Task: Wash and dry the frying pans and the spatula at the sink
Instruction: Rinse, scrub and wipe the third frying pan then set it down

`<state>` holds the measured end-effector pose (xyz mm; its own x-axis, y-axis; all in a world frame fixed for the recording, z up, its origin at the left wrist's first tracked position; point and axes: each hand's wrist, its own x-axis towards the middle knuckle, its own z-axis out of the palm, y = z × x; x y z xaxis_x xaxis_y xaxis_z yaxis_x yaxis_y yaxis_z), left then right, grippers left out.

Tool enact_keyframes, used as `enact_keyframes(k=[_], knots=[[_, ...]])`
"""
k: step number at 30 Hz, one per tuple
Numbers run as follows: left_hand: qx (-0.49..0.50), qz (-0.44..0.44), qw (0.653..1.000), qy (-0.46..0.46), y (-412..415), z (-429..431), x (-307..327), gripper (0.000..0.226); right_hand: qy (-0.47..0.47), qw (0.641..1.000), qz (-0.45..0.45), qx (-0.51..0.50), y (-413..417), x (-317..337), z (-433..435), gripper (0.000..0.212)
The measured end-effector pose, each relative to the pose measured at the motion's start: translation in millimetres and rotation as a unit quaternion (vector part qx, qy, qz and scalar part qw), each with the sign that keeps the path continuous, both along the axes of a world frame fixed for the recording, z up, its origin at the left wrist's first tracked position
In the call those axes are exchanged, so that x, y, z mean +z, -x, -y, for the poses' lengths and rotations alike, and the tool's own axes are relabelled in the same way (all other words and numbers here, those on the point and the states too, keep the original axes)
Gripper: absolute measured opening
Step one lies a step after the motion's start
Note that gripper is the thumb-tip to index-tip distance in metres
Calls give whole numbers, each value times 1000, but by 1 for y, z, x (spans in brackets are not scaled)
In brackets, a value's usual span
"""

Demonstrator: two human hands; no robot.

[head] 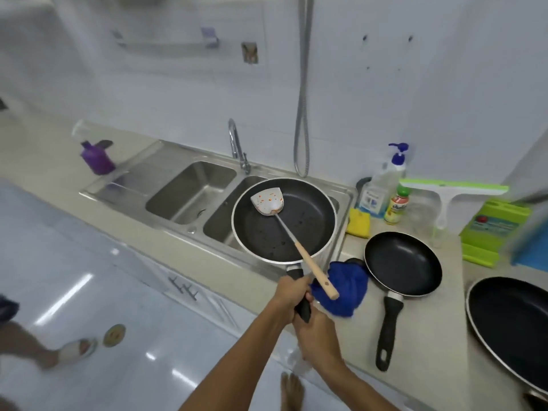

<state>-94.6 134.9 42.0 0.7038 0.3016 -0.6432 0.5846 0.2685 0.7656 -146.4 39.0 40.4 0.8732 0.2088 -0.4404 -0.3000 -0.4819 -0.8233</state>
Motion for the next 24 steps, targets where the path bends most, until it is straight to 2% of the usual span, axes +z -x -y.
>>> enact_keyframes(k=[5, 11, 12, 15, 21, 24], knots=[[-12, -35, 999, -1, -48, -79, -13, 23, -16, 1000, -22, -8, -46, -3, -78, 18], [-66, -30, 997, -5, -87, -145, -26, 27, -8, 998, -62, -17, -89, -17, -144, 11], [-77, -29, 997, -5, -93, -154, -30, 28, -14, 997, -72, -20, -95, -21, -153, 8], [-122, -29, 992, -16, -111, -179, -39, 33, -30, 995, -87, -46, -108, -30, -180, 19], [-222, -20, 974, -40, -134, -234, -58, 35, -55, 986, -103, -117, -118, -49, -245, 14], [-254, -23, 966, -44, -137, -258, -66, 41, -105, 982, -133, -79, -122, -54, -260, 11]])
